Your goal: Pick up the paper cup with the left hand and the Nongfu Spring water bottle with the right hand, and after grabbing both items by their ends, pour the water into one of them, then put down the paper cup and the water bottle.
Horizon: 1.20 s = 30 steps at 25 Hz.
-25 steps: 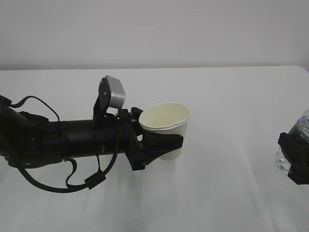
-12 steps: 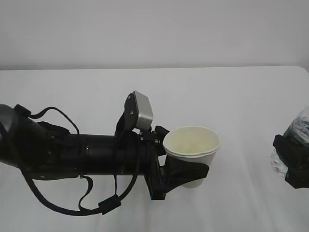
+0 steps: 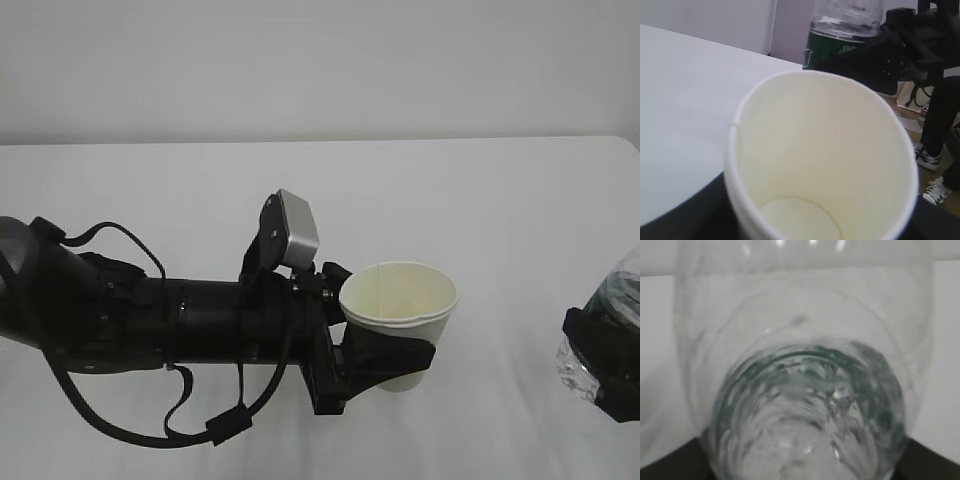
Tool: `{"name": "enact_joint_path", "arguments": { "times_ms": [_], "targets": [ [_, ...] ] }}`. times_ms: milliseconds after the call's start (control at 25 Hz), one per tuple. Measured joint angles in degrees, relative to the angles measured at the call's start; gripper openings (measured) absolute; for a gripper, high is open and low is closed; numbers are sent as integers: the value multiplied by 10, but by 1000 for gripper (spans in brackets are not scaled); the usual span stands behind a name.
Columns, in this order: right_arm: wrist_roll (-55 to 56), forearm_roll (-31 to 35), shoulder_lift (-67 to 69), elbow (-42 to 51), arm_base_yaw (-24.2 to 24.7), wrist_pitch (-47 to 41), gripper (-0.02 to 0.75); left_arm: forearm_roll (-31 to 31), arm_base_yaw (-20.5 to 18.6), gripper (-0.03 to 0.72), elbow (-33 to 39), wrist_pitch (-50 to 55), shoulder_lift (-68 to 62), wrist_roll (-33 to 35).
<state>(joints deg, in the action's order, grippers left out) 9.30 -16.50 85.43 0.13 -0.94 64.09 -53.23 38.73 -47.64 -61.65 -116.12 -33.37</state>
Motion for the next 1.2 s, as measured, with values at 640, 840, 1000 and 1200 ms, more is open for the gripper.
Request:
{"name": "enact_joint_path", "arguments": {
  "times_ms": [640,840,1000,1200],
  "targets": [
    [5,13,-35,-2,0,-2,427,0,0,484,0,0,0,-1],
    [5,13,-35,-32,0,-4,427,0,0,484,0,0,0,-1],
    [5,14,-35,-65,0,-37,427,0,0,484,0,0,0,-1],
    [5,14,-35,-105,0,-79,427,0,0,484,0,0,0,-1]
  ]
}}
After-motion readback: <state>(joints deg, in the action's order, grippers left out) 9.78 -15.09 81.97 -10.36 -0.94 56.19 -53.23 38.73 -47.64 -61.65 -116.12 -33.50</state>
